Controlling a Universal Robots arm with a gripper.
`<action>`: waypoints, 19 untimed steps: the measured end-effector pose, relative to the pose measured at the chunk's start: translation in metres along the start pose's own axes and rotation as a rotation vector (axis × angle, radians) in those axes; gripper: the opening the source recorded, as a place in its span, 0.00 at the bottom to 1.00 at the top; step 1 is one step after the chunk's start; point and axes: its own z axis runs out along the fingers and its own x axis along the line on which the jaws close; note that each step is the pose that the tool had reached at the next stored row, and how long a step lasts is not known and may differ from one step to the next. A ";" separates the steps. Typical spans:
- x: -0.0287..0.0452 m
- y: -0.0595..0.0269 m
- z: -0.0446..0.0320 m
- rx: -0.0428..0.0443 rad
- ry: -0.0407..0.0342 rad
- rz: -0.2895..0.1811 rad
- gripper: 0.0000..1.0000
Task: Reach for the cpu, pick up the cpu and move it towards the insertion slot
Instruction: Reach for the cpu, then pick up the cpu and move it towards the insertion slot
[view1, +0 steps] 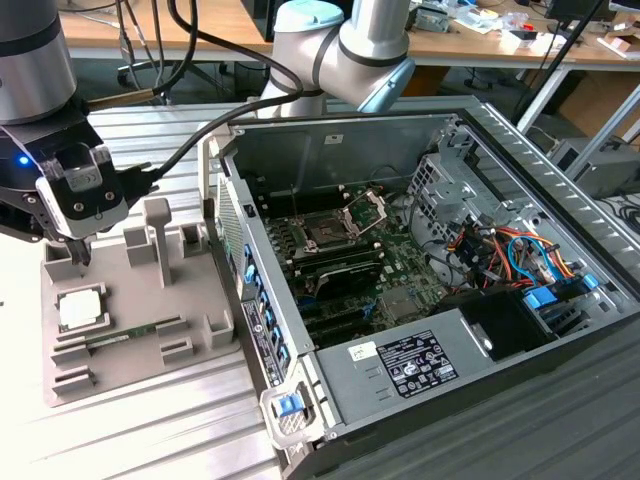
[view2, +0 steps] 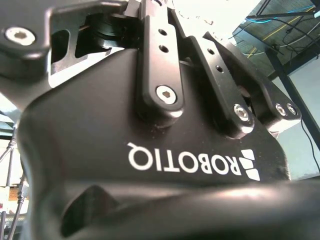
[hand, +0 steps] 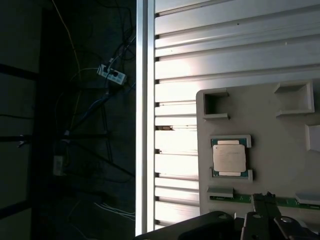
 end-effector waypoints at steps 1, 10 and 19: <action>0.0000 0.0000 0.0007 0.0000 0.0000 0.000 0.11; 0.0000 -0.0001 0.0023 0.0000 0.0000 0.000 0.11; 0.0000 -0.0001 0.0041 0.0000 0.0000 0.000 0.11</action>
